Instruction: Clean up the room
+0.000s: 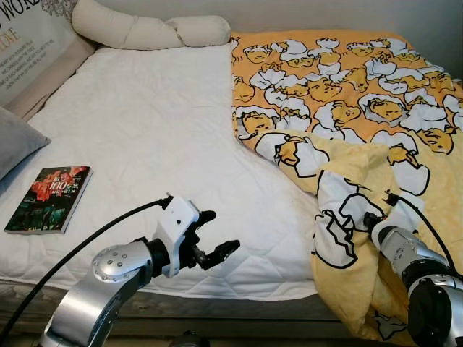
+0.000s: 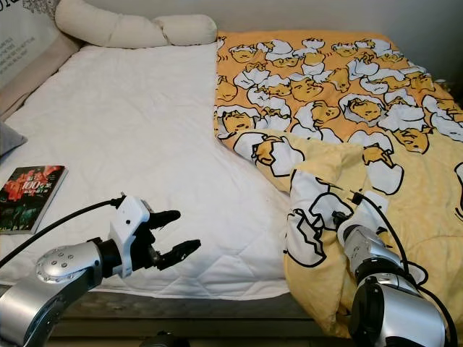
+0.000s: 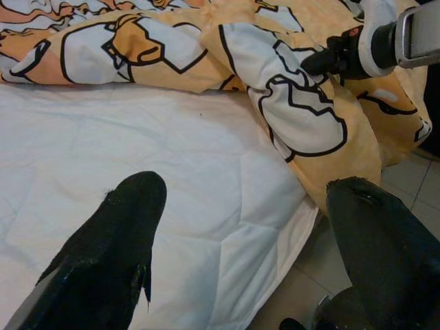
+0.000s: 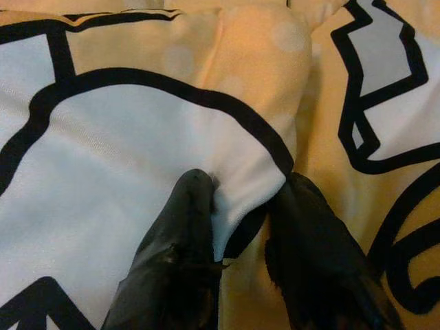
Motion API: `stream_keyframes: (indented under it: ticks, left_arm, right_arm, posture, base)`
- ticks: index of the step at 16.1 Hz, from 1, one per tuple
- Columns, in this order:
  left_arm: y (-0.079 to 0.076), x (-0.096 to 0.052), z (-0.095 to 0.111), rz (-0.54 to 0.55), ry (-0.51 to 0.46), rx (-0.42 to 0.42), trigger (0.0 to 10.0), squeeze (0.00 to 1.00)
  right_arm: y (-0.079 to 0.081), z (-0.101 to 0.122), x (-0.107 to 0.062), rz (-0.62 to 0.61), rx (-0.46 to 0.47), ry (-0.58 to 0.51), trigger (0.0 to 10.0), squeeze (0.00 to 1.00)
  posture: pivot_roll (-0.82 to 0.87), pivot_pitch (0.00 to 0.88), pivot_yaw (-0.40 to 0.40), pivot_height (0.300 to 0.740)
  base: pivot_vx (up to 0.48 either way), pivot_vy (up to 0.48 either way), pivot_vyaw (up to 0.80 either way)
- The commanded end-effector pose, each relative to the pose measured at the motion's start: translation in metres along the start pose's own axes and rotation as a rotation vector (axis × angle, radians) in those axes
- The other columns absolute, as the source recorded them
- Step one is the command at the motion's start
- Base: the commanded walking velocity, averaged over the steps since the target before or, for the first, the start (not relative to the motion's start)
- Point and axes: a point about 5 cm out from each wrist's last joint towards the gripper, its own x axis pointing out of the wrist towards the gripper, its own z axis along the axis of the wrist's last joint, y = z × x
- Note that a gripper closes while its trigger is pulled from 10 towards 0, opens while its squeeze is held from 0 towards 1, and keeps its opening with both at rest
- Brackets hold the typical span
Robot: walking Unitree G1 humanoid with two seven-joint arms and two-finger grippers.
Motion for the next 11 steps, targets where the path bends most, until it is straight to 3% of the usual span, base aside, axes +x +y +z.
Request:
stream_keyframes:
  ticks: [1,6,9,11]
  left_arm:
    - [0.000,-0.002,0.000,-0.003,0.003,0.011,10.0,0.00]
    - [-0.001,-0.002,0.006,-0.004,0.000,0.023,10.0,0.00]
    - [-0.001,-0.004,0.008,0.006,-0.005,0.029,10.0,0.00]
    - [0.000,-0.009,0.008,0.020,-0.018,0.024,10.0,0.00]
  right_arm:
    - [0.001,-0.005,0.000,0.004,0.030,0.019,0.0,0.00]
    - [0.002,-0.006,0.000,0.015,0.031,0.016,0.0,0.00]
    - [0.008,0.000,0.000,0.108,-0.006,-0.014,0.0,0.00]
    - [0.023,0.005,-0.004,0.344,-0.109,-0.057,0.0,0.00]
  posture:
    - [0.13,0.011,0.063,0.740]
    - [0.14,0.030,0.064,0.740]
    - [0.12,0.029,0.055,0.740]
    - [0.10,0.027,0.036,0.740]
  base:
    - [0.000,0.000,0.00]
    - [0.000,0.000,0.00]
    - [0.000,0.000,0.00]
    - [0.000,0.000,0.00]
